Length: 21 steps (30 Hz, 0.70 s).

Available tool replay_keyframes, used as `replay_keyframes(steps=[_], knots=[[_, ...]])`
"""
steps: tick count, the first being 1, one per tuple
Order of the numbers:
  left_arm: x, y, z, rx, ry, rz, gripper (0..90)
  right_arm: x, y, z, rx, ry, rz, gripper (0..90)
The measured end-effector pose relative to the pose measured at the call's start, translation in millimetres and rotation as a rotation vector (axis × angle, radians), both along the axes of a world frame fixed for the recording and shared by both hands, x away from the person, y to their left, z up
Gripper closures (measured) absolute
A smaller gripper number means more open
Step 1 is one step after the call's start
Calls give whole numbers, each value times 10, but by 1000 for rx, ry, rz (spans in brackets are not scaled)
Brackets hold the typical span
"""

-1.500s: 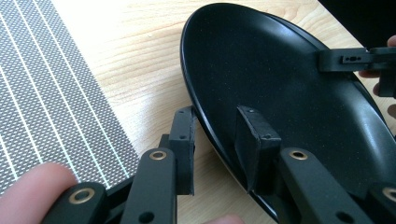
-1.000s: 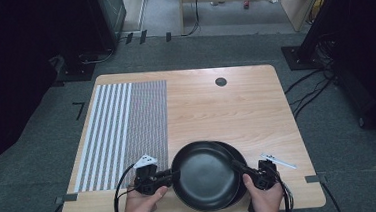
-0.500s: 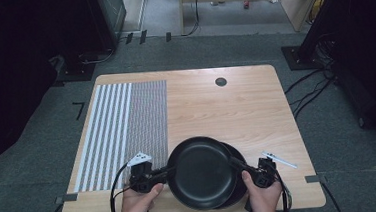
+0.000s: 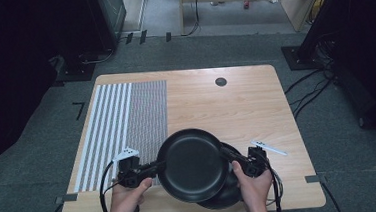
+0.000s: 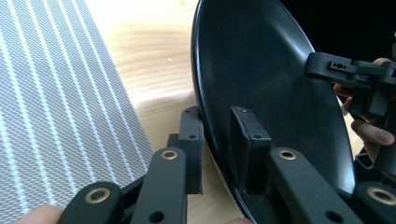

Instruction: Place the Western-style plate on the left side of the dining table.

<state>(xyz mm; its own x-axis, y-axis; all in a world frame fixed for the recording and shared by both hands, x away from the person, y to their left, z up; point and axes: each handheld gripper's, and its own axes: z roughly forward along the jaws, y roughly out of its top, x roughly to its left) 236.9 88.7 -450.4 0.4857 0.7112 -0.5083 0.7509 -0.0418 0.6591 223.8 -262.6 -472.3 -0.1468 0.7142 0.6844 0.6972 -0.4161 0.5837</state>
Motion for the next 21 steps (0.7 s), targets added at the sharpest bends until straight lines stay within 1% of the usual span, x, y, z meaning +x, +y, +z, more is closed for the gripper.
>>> replay_keyframes(steps=[2, 3, 4, 5, 7, 8, 15, 17, 18, 19, 21], knots=[[18, 48, 20, 1, -6, 9, 756, 24, 23, 12, -4, -2, 4, 828], [37, 96, 35, -1, -6, 11, 756, 74, 76, 46, -6, -1, 12, 827], [37, 96, 35, -1, -6, 11, 756, 95, 97, 62, -9, -3, 16, 828], [55, 142, 47, -6, -6, 17, 756, 115, 119, 78, -14, -4, 20, 827], [64, 163, 53, -9, -6, 22, 756, 135, 142, 94, -17, -6, 24, 827], [78, 201, 62, -14, -6, 31, 757, 173, 188, 123, -22, -7, 29, 827], [130, 339, 95, -16, -12, 58, 757, 298, 314, 171, -27, -9, 50, 827], [168, 415, 94, -24, -10, 70, 756, 378, 396, 204, -33, -8, 62, 827], [168, 415, 94, -24, -10, 70, 756, 378, 396, 204, -33, -8, 62, 827], [199, 467, 96, -28, -7, 81, 755, 430, 453, 227, -43, -11, 70, 828], [230, 525, 107, -30, -8, 90, 755, 482, 512, 249, -51, -15, 78, 829]])
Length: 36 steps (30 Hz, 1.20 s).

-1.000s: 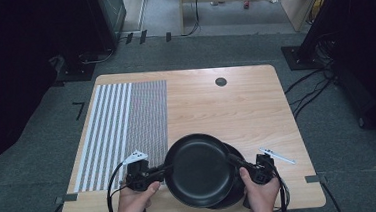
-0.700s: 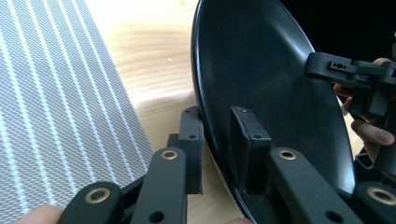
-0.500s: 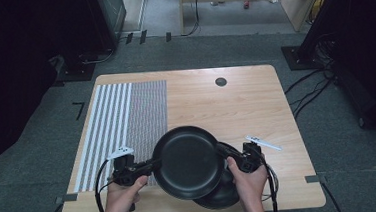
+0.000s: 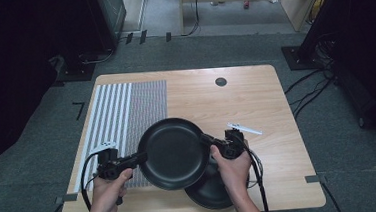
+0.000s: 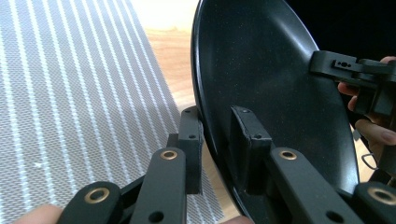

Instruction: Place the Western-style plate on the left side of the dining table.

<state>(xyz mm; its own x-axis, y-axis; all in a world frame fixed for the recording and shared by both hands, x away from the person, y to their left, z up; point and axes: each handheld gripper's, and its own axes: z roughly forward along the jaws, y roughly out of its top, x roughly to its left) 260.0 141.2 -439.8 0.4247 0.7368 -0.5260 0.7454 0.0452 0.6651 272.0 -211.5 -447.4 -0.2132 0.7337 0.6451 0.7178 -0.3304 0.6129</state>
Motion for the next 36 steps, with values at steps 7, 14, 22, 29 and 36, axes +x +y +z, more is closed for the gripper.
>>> replay_keyframes(steps=[7, 14, 22, 29, 36], knots=[[132, 217, 25, -7, 8, 21, 755, 193, 221, 56, -4, -3, 24, 832], [241, 429, 41, 3, 11, 57, 754, 366, 444, 58, 1, 4, 43, 832], [427, 696, -28, 13, 38, 97, 747, 637, 766, 59, -33, 14, 71, 832], [506, 842, -76, 36, 36, 124, 731, 826, 988, 23, -50, 21, 92, 831], [642, 1036, -171, 33, 59, 190, 728, 1033, 1188, -29, -53, 48, 135, 835]])
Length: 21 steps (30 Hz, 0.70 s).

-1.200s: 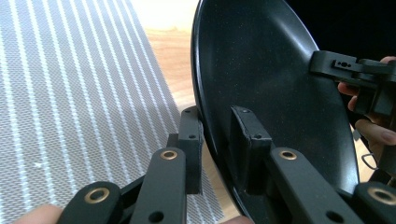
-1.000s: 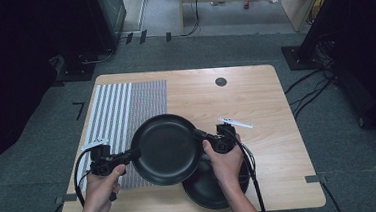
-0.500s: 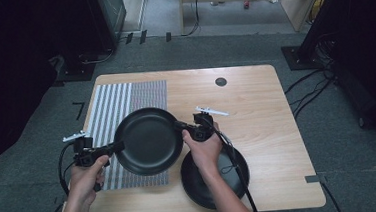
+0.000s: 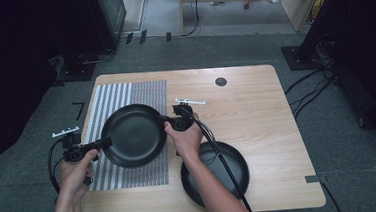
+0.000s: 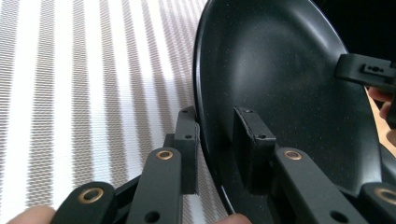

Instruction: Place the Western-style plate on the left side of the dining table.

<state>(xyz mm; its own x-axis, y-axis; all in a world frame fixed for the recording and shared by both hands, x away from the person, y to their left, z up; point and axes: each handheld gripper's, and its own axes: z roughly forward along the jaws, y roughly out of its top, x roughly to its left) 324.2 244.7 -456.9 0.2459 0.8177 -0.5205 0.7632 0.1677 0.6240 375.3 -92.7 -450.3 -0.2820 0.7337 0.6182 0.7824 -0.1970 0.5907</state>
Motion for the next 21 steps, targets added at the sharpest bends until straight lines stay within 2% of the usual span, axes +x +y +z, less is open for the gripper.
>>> replay_keyframes(steps=[5, 6, 9, 10, 14, 21], knots=[[104, 59, -69, -9, 15, 33, 731, 125, 87, -48, -8, 12, 10, 835], [165, 76, -104, -10, 22, 49, 731, 188, 117, -81, -8, 19, 9, 835], [216, 87, -134, -12, 28, 65, 734, 241, 137, -119, -3, 27, 5, 836], [271, 95, -172, -13, 37, 82, 734, 306, 161, -176, -6, 36, 4, 836], [342, 124, -222, -7, 57, 115, 737, 424, 206, -267, -1, 58, 11, 835], [446, 165, -321, -9, 65, 169, 742, 602, 298, -395, -2, 78, 13, 828]])
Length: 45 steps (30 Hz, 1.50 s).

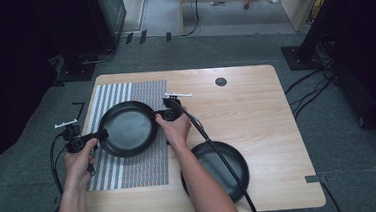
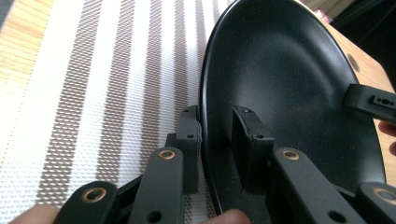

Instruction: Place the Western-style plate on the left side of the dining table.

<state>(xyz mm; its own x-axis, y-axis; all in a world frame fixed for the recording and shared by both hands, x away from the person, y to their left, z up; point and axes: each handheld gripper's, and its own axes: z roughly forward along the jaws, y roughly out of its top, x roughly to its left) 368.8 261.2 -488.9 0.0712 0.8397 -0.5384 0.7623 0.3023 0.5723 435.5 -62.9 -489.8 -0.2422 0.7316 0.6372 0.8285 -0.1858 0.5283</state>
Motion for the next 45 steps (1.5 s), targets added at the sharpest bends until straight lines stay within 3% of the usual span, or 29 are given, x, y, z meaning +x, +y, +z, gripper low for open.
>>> replay_keyframes(steps=[13, 22, 24, 27, 30, 32, 34, 37, 38, 39, 40, 41, 45], knots=[[99, 33, -190, -36, 30, 16, 746, 145, 82, -143, -31, 22, -17, 823], [95, 50, -191, -31, 13, 56, 743, 168, 130, -152, -33, -1, -14, 822], [93, 47, -201, -23, 12, 59, 737, 171, 152, -160, -51, -10, -7, 817], [94, 7, -226, -3, 7, 57, 709, 175, 196, -206, -116, -36, 10, 774], [88, 2, -229, -6, -3, 53, 664, 176, 199, -218, -97, -40, 17, 728], [80, -18, -226, 13, -24, 27, 601, 176, 201, -210, -91, -44, 23, 689], [74, -44, -216, 34, -35, 10, 544, 159, 198, -142, -114, -90, 7, 603], [60, -116, -161, 116, -39, -35, 453, 136, 171, -18, -137, -160, 9, 587], [60, -116, -161, 116, -39, -35, 400, 124, 160, 33, -142, -180, 8, 563], [42, -152, -122, 176, -49, -31, 338, 115, 150, 71, -143, -192, 11, 535], [42, -152, -122, 176, -49, -31, 302, 115, 150, 71, -143, -192, 11, 535], [27, -173, -82, 225, -54, -20, 270, 88, 124, 164, -131, -218, 22, 502], [-20, -193, -15, 239, -53, -18, 176, -3, 47, 332, -102, -275, 34, 449]])
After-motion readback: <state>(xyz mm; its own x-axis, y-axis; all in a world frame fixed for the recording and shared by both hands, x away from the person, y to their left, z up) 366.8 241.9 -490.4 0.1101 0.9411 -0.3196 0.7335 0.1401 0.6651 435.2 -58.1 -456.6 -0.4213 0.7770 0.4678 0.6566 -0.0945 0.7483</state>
